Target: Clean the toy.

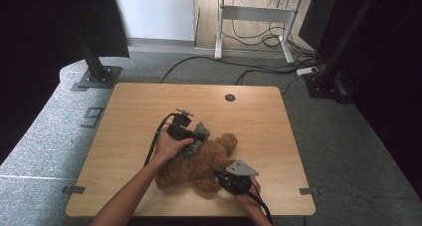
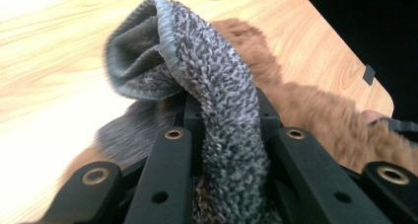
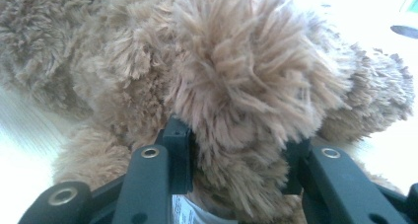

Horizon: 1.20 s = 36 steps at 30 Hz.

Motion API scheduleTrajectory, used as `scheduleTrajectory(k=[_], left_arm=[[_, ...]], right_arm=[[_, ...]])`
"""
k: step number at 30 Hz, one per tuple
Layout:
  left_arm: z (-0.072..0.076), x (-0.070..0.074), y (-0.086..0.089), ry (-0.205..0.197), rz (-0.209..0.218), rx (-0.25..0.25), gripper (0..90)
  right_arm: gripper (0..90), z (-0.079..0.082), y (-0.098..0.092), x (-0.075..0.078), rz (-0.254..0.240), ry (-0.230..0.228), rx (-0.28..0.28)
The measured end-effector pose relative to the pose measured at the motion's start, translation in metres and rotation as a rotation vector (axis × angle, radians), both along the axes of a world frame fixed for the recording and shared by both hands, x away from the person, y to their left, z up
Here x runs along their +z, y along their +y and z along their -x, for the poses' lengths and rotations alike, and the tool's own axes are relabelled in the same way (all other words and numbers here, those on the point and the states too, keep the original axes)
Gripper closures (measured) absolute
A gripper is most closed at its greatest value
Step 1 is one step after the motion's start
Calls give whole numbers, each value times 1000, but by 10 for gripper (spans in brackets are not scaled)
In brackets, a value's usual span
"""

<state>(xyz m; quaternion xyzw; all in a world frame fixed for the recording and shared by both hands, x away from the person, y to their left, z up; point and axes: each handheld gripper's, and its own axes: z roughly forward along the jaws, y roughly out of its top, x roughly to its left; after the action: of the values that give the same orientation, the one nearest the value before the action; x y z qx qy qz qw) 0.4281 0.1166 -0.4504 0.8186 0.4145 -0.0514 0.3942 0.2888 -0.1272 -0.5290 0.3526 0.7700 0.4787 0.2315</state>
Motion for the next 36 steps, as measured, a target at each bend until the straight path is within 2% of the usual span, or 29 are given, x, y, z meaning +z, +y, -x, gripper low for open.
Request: scheduleTrajectory(k=[3, 7, 13, 20, 23, 26, 28, 30, 33, 36], left_arm=[[1, 0, 28, 12, 41, 42, 754], [4, -1, 59, 19, 71, 87, 754], [15, -8, 82, 31, 108, 101, 752], [15, -14, 85, 41, 142, 100, 751], [14, -15, 83, 48, 153, 100, 751], [14, -17, 82, 51, 164, 100, 751], [14, -18, 82, 54, 168, 98, 751], [14, -19, 81, 54, 173, 99, 750], [15, -19, 81, 53, 177, 100, 751], [15, -19, 81, 51, 176, 96, 751]], right_arm=[[596, 1, -1, -1, -3, 3, -1], [592, 2, -3, -2, -15, 11, -7], [544, 2, -5, -2, -52, 30, -11], [308, -1, -13, 8, -123, 76, -7], [272, -3, -19, 17, -144, 90, -11], [264, -4, -27, 28, -187, 72, -20], [261, -7, -32, 37, -197, 57, -28], [253, -14, -35, 49, -197, 50, -29], [233, -32, -31, 65, -186, 72, -8], [202, -54, -22, 75, -173, 114, 13]])
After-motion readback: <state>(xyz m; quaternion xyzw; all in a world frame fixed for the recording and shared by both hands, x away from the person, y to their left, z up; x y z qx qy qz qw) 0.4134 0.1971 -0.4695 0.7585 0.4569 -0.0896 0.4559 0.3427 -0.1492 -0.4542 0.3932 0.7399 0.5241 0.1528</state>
